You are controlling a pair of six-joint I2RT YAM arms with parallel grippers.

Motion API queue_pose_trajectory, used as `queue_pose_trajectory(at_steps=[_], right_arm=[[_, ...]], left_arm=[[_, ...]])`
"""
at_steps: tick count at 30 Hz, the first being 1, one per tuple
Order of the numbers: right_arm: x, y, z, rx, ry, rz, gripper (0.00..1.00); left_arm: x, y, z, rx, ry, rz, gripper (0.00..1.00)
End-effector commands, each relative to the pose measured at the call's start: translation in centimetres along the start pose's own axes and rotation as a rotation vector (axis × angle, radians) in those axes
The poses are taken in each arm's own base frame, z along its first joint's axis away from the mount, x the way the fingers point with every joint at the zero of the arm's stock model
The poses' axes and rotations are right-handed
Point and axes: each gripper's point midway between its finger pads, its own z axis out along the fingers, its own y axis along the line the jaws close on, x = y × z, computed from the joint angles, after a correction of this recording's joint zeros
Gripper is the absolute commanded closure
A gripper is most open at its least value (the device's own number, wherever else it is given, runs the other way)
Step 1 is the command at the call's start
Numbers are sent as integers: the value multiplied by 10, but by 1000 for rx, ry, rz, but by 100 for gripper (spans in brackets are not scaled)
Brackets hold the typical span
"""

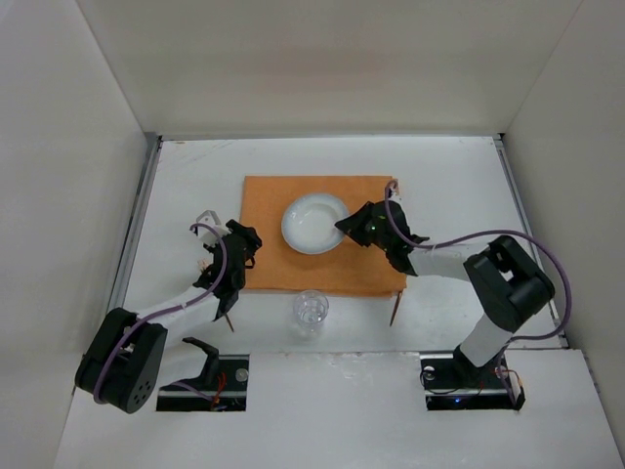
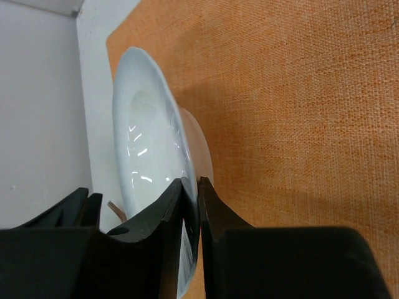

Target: Set the dinner table for one person

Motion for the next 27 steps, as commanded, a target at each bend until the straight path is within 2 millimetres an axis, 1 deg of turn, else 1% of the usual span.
queue_pose_trajectory(at_steps=[1,4,6,7,10,11,12,14,15,16,19,20,22,24,25,27], right_arm=[[-36,66,5,-208,-116,64,86],[-29,53,19,-189,-79,79,85],[-17,46,30,-177,-29,84,85],[-12,43,32,-170,-11,93,84],[-4,31,35,-145,5,108,81],[-3,25,36,-125,6,103,75],[-1,19,34,-108,5,102,67],[-5,12,27,-89,-9,104,50],[-9,11,21,-88,-20,103,43],[-11,11,16,-87,-28,93,39],[-14,9,-1,-79,-32,40,34],[-14,8,-6,-72,-31,29,34],[-14,0,-23,-44,-32,-7,34],[-14,-12,-40,-2,-43,-58,35],[-15,-20,-49,26,-49,-87,42],[-17,-40,-69,111,-70,-139,61]], left_arm=[[-9,-8,-1,31,-31,-39,53],[-7,-5,1,22,-27,-36,53],[-8,-7,0,28,-26,-41,53],[-8,-8,-1,34,-28,-42,53],[-7,-5,1,23,-25,-37,53],[-8,-5,1,21,-25,-40,53],[-8,-5,1,23,-25,-42,53],[-7,-7,0,31,-25,-43,53],[-6,-7,1,29,-22,-38,53],[-5,-7,2,25,-20,-36,53],[-5,-7,2,27,-13,-44,53],[-4,-8,1,33,-13,-45,53],[-5,-7,1,30,-15,-45,53],[-5,-5,2,25,-14,-49,53],[-6,-6,1,28,-14,-54,53],[-5,-9,0,39,-14,-55,53]])
